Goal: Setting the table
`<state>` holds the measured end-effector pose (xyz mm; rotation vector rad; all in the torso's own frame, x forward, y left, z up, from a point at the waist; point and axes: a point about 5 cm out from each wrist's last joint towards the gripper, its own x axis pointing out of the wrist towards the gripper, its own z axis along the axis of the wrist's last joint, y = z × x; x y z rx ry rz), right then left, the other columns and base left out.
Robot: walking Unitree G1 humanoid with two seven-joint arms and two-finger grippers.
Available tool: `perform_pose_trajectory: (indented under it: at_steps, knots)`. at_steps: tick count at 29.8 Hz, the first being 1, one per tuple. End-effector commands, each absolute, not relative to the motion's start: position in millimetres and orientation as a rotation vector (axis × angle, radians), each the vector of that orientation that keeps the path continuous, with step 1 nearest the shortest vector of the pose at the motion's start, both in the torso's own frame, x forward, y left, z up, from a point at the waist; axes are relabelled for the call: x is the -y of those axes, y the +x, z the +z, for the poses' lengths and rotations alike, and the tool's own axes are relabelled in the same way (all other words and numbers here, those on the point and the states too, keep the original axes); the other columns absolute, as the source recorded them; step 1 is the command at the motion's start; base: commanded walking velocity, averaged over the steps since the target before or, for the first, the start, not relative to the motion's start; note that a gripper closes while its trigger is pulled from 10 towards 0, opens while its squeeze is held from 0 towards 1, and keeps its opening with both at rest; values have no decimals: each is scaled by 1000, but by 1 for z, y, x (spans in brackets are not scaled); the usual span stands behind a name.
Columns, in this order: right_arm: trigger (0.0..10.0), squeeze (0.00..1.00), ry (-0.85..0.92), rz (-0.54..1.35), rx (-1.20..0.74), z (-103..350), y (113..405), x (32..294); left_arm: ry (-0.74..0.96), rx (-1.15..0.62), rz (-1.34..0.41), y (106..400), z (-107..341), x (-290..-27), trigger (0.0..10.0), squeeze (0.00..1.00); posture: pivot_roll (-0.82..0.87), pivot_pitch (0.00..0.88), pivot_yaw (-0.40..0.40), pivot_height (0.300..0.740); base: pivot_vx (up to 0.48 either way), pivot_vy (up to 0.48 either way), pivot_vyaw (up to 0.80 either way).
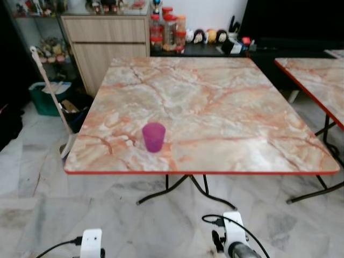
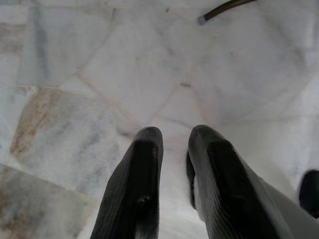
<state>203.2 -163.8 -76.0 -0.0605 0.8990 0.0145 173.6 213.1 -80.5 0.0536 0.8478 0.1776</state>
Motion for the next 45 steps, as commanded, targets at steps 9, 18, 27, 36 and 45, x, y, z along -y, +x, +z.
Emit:
perform_pose_trajectory:
  at_steps: [9, 18, 27, 36, 45]
  knots:
    - [10000, 0, -68, -1, -915, -78, 199, 173, 68, -664, 280, 196, -60, -228, 10000, 0, 38, 0, -9, 732, 0, -30, 0]
    - [10000, 0, -78, 11, -916, -77, 200, 173, 80, -162, 361, 254, 16, -246, 10000, 0, 54, 0, -15, 732, 0, 0, 0]
    - [10000, 0, -90, 19, -913, -77, 201, 172, 93, 76, 339, 280, 69, -237, 10000, 0, 54, 0, -17, 732, 0, 0, 0]
    - [10000, 0, -88, 25, -921, -77, 202, 171, 82, 184, 262, 305, 107, -215, 10000, 0, 46, 0, -18, 732, 322, 0, -90]
    - [10000, 0, -97, 27, -918, -76, 202, 173, 84, 197, 258, 318, 122, -219, 10000, 0, 34, 0, -13, 732, 386, 0, 0]
